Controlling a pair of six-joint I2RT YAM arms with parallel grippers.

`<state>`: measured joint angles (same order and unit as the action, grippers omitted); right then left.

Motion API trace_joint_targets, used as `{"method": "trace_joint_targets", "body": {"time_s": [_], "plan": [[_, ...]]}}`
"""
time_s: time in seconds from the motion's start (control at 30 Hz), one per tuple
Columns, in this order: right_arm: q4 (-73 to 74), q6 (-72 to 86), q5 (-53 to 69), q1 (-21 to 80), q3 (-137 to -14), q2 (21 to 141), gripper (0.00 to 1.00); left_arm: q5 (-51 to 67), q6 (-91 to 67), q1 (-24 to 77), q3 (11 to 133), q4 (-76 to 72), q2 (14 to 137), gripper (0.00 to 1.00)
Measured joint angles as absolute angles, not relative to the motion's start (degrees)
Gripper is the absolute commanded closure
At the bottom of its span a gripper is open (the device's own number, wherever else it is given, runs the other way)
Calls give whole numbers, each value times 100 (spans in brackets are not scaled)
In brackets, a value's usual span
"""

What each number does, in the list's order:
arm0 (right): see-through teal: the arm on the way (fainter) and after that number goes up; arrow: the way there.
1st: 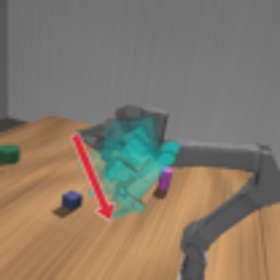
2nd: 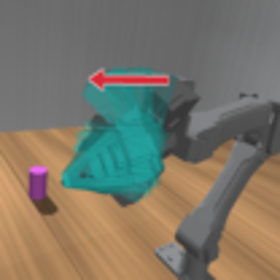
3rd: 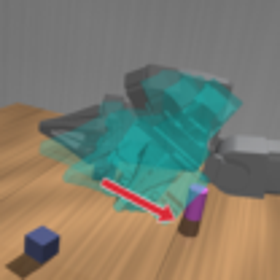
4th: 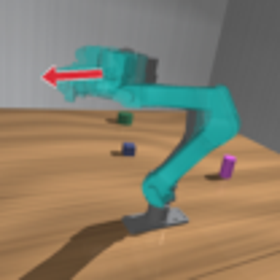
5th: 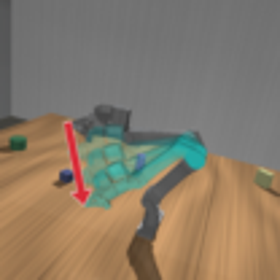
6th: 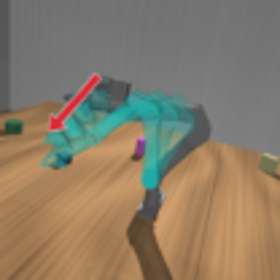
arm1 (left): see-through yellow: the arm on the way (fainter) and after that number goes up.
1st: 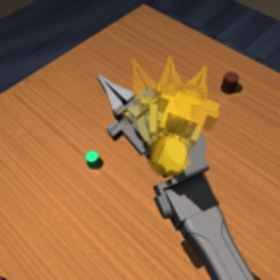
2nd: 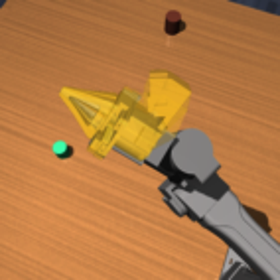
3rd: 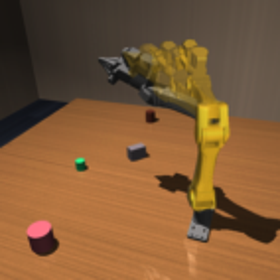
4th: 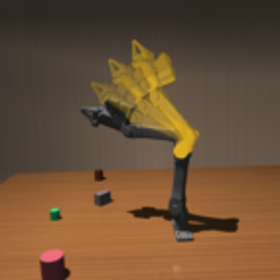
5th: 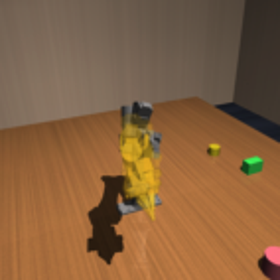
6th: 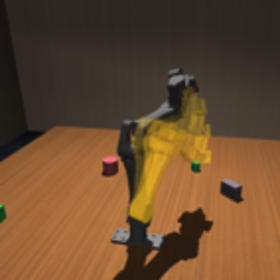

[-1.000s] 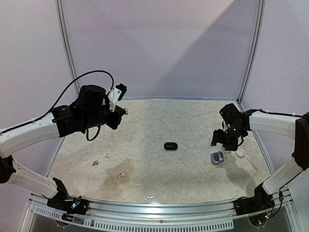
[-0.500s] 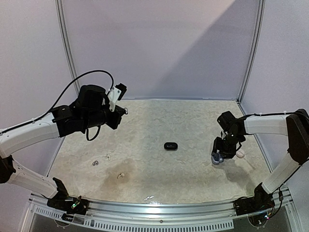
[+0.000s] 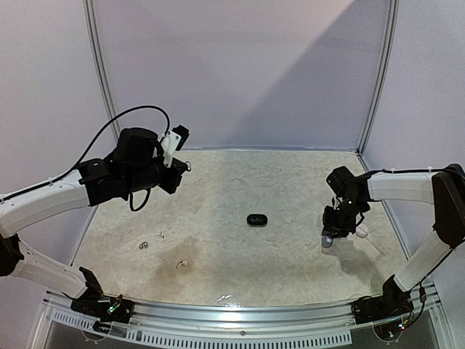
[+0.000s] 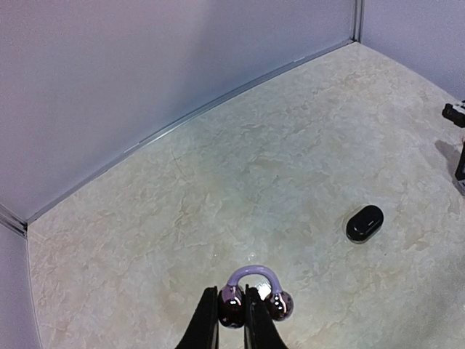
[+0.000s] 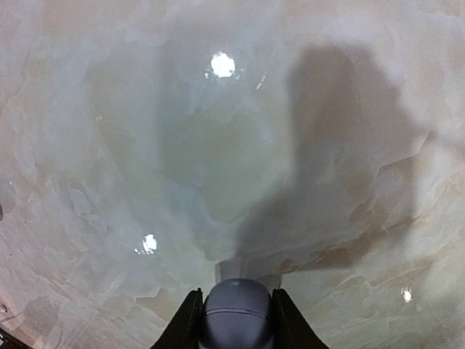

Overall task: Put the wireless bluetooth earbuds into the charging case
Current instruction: Pass from the left arm to the right

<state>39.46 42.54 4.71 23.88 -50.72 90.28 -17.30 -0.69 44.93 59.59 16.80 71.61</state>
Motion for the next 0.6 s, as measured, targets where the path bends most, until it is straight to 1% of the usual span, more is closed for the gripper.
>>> {"method": "trace_joint_targets", "body": {"time_s": [0.03, 0.1, 0.23, 0.37, 0.57, 0.6], "plan": [[4012, 4239, 458, 2421, -5140, 9028, 73, -1728, -67, 4486, 5948, 1664, 7161, 100], [4121, 4237, 425, 2512, -5306, 9030, 68, -1728, -64, 4477, 5933, 1653, 7161, 100], [4410, 4453, 261, 2749, -5782, 9126, 64, -1728, -58, 4466, 5927, 1643, 7161, 100], [4665, 4733, -32, 3063, -6302, 9620, 62, -1730, -49, 4460, 5911, 1568, 7161, 100], [5301, 4825, -633, 3673, -7417, 10600, 61, -1717, -47, 4453, 5907, 1549, 7161, 100], [5336, 4790, -679, 3763, -7553, 10720, 59, -1708, -47, 4453, 5907, 1546, 7159, 100]]}}
